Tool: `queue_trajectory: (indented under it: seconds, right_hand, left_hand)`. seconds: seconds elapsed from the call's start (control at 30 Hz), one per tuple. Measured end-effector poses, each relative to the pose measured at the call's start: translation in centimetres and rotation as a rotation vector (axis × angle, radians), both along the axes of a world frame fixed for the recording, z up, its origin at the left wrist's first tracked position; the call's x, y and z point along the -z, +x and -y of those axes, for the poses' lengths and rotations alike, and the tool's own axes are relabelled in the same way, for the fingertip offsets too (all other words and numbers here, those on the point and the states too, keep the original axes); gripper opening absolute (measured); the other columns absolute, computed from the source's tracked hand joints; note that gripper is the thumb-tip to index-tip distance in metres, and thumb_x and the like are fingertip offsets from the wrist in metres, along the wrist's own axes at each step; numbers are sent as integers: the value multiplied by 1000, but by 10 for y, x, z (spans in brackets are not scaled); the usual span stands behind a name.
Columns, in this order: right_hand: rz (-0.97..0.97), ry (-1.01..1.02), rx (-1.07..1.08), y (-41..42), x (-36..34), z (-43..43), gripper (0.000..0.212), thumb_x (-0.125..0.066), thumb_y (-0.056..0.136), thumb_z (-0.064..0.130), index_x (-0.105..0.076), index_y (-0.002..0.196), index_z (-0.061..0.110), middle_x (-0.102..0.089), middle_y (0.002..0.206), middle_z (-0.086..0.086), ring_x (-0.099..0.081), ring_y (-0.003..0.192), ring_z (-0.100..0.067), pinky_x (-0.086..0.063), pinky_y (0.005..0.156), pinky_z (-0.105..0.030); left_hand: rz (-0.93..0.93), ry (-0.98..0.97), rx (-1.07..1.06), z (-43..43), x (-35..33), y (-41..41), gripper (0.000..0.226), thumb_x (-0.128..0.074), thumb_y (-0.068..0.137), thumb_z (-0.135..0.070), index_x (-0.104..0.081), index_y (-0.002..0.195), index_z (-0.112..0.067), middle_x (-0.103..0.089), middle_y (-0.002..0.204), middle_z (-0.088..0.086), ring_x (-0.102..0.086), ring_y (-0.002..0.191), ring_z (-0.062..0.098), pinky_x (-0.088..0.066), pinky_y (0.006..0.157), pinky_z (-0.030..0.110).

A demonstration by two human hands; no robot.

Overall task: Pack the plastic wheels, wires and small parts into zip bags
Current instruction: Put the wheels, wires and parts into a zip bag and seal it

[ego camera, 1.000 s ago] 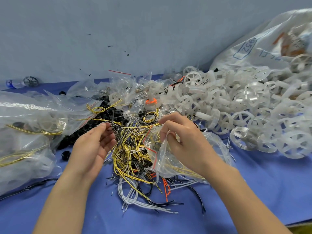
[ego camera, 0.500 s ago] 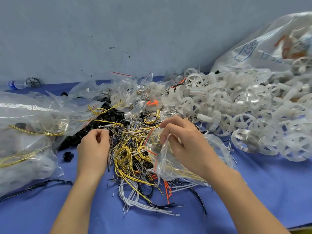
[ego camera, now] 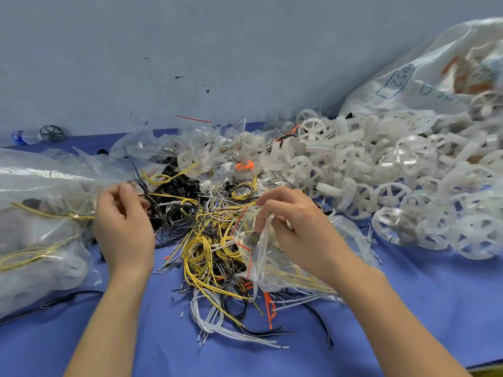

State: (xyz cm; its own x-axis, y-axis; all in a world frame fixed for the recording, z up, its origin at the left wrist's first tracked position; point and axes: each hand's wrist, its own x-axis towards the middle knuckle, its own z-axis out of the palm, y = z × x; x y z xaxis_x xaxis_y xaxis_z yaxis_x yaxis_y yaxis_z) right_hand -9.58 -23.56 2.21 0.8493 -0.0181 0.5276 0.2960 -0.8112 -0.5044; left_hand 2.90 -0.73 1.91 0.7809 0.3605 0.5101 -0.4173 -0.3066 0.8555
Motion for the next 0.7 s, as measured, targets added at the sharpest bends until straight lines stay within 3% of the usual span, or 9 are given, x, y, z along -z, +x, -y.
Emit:
queue_trajectory:
  seconds: [0.07,0.1,0.17,0.23,0.3,0.5,0.6,0.7]
  right_hand:
    - [-20,6,-15,0,0,0,44,-45,86,-9,-69,86,28,-57,116,15,-47,112,-11,-37,98,-34]
    - [-28,19,-23,1,-1,0,46,-44,86,-9,-69,86,30,-56,117,16,-46,114,-10,-36,100,-34]
    - [-34,56,-37,1,-2,-1,50,-43,87,-10,-69,86,33,-57,117,18,-47,117,-11,-37,102,-36]
    - [-29,95,-43,1,-3,-2,52,-43,88,-9,-69,85,36,-58,117,18,-49,117,-11,-38,101,-38]
    - [-16,120,-43,1,-4,-3,50,-44,90,-7,-69,87,37,-58,116,18,-51,116,-12,-39,101,-39]
    - [-28,189,-29,3,-8,-7,38,-43,96,1,-68,104,29,-59,114,14,-53,112,-11,-40,100,-40]
    - [-63,212,-6,6,-10,-11,36,-42,99,7,-64,115,29,-58,117,14,-51,111,-7,-40,100,-38]
    - [-91,209,8,12,-14,-17,35,-42,102,17,-57,130,31,-55,127,15,-48,120,-5,-39,104,-36]
  left_hand:
    - [263,186,-78,2,-5,-2,23,-36,102,-47,-52,100,-30,-63,78,-10,-57,68,6,-44,67,22]
    - [297,217,-58,5,-6,-4,21,-36,102,-48,-50,99,-34,-64,80,-12,-58,70,5,-44,67,21]
    - [172,139,83,16,-2,-9,16,-39,102,-43,-51,98,-35,-66,79,-15,-60,73,-3,-45,70,16]
    - [-68,-50,231,23,4,-10,18,-42,103,-34,-57,101,-25,-71,81,-12,-65,80,-2,-49,77,23]
    - [-243,-278,346,23,4,-8,18,-41,104,-28,-58,102,-22,-73,82,-10,-66,81,2,-50,74,26]
    - [-485,-793,665,21,-1,-10,20,-39,105,-24,-56,95,-22,-74,80,-8,-65,77,10,-49,68,26]
    - [-546,-885,760,26,-2,-14,22,-39,104,-24,-57,90,-22,-74,81,-8,-65,77,10,-49,70,27]
    - [-505,-823,785,31,-3,-18,22,-40,104,-25,-58,93,-23,-73,84,-8,-67,76,9,-49,69,27]
